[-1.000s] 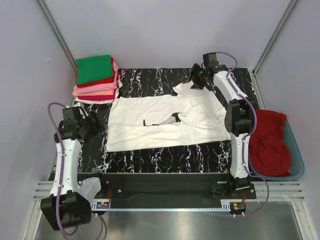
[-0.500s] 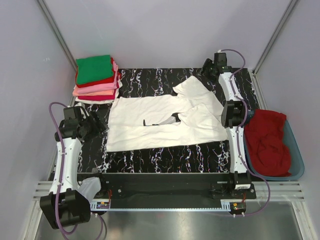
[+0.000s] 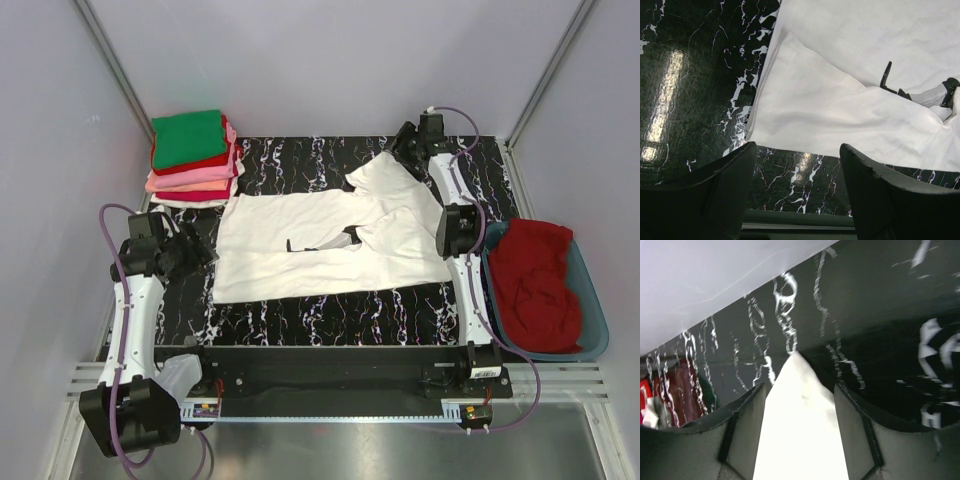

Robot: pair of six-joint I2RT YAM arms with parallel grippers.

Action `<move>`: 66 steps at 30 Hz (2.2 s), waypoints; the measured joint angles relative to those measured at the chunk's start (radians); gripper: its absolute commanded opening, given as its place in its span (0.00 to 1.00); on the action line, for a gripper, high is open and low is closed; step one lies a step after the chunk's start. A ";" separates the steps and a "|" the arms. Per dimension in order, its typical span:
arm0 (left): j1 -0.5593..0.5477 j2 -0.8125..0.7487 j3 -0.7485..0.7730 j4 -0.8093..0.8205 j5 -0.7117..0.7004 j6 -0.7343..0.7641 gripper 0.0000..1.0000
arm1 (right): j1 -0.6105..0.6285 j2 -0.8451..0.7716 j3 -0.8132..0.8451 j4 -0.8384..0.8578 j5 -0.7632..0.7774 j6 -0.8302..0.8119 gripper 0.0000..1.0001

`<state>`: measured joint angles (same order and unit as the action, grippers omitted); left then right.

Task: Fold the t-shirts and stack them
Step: Fold the tshirt

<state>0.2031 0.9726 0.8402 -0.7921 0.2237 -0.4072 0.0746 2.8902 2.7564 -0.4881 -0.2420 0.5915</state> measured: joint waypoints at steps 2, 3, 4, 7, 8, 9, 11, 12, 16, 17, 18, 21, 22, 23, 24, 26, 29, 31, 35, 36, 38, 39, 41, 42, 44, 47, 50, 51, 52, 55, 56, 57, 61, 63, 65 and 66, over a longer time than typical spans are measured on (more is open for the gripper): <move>-0.001 0.000 0.000 0.000 0.000 0.000 0.72 | 0.011 0.004 0.000 0.005 -0.017 0.006 0.54; -0.001 0.000 0.000 0.000 0.000 0.000 0.72 | 0.018 0.005 0.000 0.002 -0.025 0.008 0.51; -0.001 0.000 0.000 0.000 0.000 0.000 0.72 | 0.023 0.008 0.000 0.002 -0.037 0.010 0.47; -0.001 0.000 0.000 0.000 0.000 0.000 0.72 | 0.038 0.009 -0.002 -0.014 -0.052 0.011 0.35; -0.001 0.000 0.000 0.000 0.000 0.000 0.72 | 0.042 0.011 -0.003 -0.019 -0.060 0.013 0.26; -0.001 0.000 0.000 0.000 0.000 0.000 0.72 | 0.044 0.012 -0.003 -0.021 -0.061 0.011 0.20; -0.001 0.000 0.000 0.000 0.000 0.000 0.72 | 0.047 0.017 -0.003 -0.032 -0.065 0.012 0.10; -0.001 0.000 0.000 0.000 0.000 0.000 0.72 | 0.047 0.019 -0.003 -0.031 -0.067 0.014 0.03; -0.001 0.002 0.000 0.000 0.000 0.000 0.72 | 0.047 0.020 -0.003 -0.032 -0.070 0.017 0.00; -0.001 0.005 0.000 0.000 0.000 0.000 0.72 | 0.047 0.021 -0.003 -0.031 -0.072 0.017 0.00; -0.001 0.008 0.000 0.000 0.000 0.000 0.72 | 0.047 0.021 -0.005 -0.029 -0.074 0.016 0.00; -0.001 0.019 0.000 0.000 -0.004 0.000 0.71 | 0.046 0.005 -0.037 -0.006 -0.077 0.003 0.00; -0.002 0.025 0.000 0.001 -0.007 0.000 0.71 | 0.046 -0.012 -0.071 0.009 -0.077 -0.008 0.00; -0.004 0.031 0.000 0.003 -0.013 0.000 0.71 | 0.045 -0.044 -0.125 0.027 -0.076 -0.017 0.00; -0.009 0.039 0.000 0.008 -0.020 -0.005 0.71 | 0.043 -0.073 -0.169 0.028 -0.071 -0.027 0.00; -0.029 0.068 0.003 0.029 -0.042 -0.013 0.71 | 0.041 -0.151 -0.283 0.024 -0.048 -0.056 0.00; -0.090 0.175 0.035 0.074 -0.077 -0.038 0.70 | 0.029 -0.265 -0.412 0.007 -0.019 -0.089 0.00; -0.136 0.275 0.077 0.100 -0.100 -0.055 0.70 | 0.014 -0.336 -0.471 -0.003 -0.004 -0.103 0.00; -0.188 0.479 0.205 0.155 -0.136 -0.086 0.68 | -0.032 -0.474 -0.560 0.000 0.010 -0.127 0.00; -0.191 0.525 0.241 0.166 -0.148 -0.092 0.68 | -0.042 -0.496 -0.570 0.003 0.016 -0.131 0.00; -0.193 0.606 0.319 0.173 -0.172 -0.099 0.67 | -0.060 -0.524 -0.577 0.002 0.027 -0.140 0.00; -0.194 0.657 0.370 0.180 -0.186 -0.099 0.67 | -0.065 -0.531 -0.577 0.001 0.045 -0.145 0.00; -0.200 0.734 0.447 0.191 -0.208 -0.100 0.67 | -0.069 -0.532 -0.581 -0.003 0.058 -0.149 0.00; -0.202 0.770 0.481 0.195 -0.218 -0.100 0.67 | -0.069 -0.532 -0.593 -0.004 0.066 -0.151 0.00; -0.214 0.844 0.559 0.192 -0.237 -0.101 0.67 | -0.077 -0.532 -0.631 -0.008 0.074 -0.153 0.00; -0.238 0.927 0.659 0.180 -0.259 -0.099 0.67 | -0.093 -0.532 -0.681 -0.021 0.074 -0.159 0.00; -0.264 1.004 0.754 0.173 -0.281 -0.094 0.66 | -0.114 -0.532 -0.697 -0.038 0.082 -0.173 0.00; -0.272 1.026 0.779 0.173 -0.286 -0.092 0.66 | -0.121 -0.532 -0.699 -0.037 0.085 -0.177 0.00; -0.281 1.051 0.807 0.173 -0.294 -0.089 0.66 | -0.129 -0.532 -0.703 -0.034 0.085 -0.181 0.00; -0.303 1.118 0.871 0.162 -0.317 -0.080 0.66 | -0.149 -0.532 -0.726 -0.031 0.084 -0.188 0.00; -0.309 1.138 0.888 0.156 -0.321 -0.079 0.66 | -0.154 -0.532 -0.732 -0.032 0.083 -0.190 0.00; -0.314 1.157 0.908 0.146 -0.325 -0.079 0.66 | -0.156 -0.532 -0.740 -0.032 0.082 -0.192 0.00; -0.317 1.234 0.982 0.128 -0.336 -0.077 0.66 | -0.167 -0.532 -0.749 -0.032 0.067 -0.193 0.00; -0.322 1.273 1.027 0.116 -0.347 -0.069 0.65 | -0.167 -0.532 -0.749 -0.031 0.061 -0.193 0.00; -0.323 1.302 1.059 0.109 -0.356 -0.064 0.65 | -0.167 -0.532 -0.750 -0.030 0.056 -0.194 0.00; -0.325 1.311 1.071 0.105 -0.361 -0.061 0.65 | -0.167 -0.532 -0.750 -0.030 0.055 -0.195 0.00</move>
<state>-0.1219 2.2837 1.9114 -0.6872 -0.1375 -0.4683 -0.0925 2.3581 2.0060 -0.5179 -0.1871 0.3965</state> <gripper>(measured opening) 0.654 0.010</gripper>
